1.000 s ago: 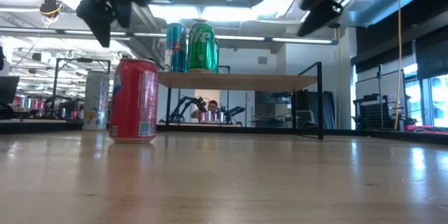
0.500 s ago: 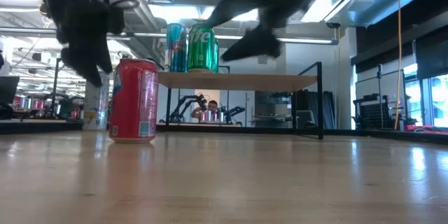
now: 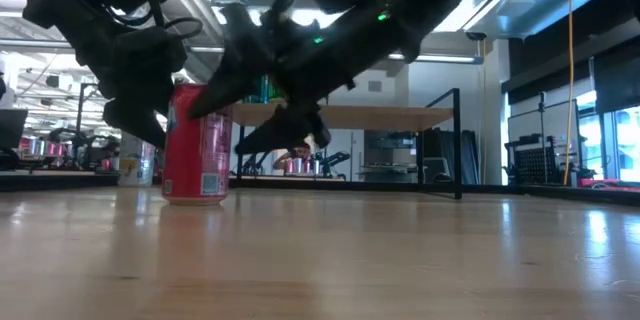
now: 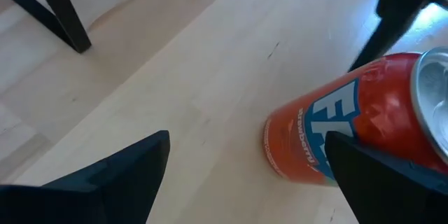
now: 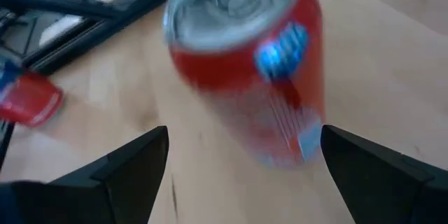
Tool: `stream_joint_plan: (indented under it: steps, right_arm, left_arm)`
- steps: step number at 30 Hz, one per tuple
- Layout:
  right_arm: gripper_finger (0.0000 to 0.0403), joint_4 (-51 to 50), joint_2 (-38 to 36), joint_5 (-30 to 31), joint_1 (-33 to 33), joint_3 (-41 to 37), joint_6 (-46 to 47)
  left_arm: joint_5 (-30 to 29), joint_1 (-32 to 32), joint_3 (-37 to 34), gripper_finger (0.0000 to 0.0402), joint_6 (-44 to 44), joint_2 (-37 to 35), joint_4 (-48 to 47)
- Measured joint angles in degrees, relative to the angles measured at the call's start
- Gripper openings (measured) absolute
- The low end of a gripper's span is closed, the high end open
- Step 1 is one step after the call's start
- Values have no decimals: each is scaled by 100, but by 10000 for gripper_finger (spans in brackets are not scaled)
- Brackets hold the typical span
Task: Place canned beverage on shelf
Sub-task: Put the top orange soda can on the shelf
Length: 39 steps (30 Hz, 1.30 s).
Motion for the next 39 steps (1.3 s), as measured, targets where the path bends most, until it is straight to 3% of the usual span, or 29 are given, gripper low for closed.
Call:
stream_joint_plan:
  steps: [7,12,26,31,34,39]
  right_arm:
    - [358,-418,19,347,-139,197,-22]
    - [358,-618,16,-56,-238,197,-26]
    - [358,-1870,-383,-47,-252,189,-501]
    - [358,-2439,-785,-330,-249,187,-657]
    - [358,-2318,-1075,-513,-243,188,-769]
    - [358,-1057,-1206,-347,-145,189,-954]
  left_arm:
    - [240,-15,-2,379,-2,7,24]
    - [435,-114,-2,379,-10,3,-10]
    - [696,-624,-2,379,-115,7,23]
    - [1312,-667,-2,379,-105,-102,2]
    - [1767,-667,-2,379,-110,-339,-18]
    - [2225,-667,0,379,-120,-922,-62]
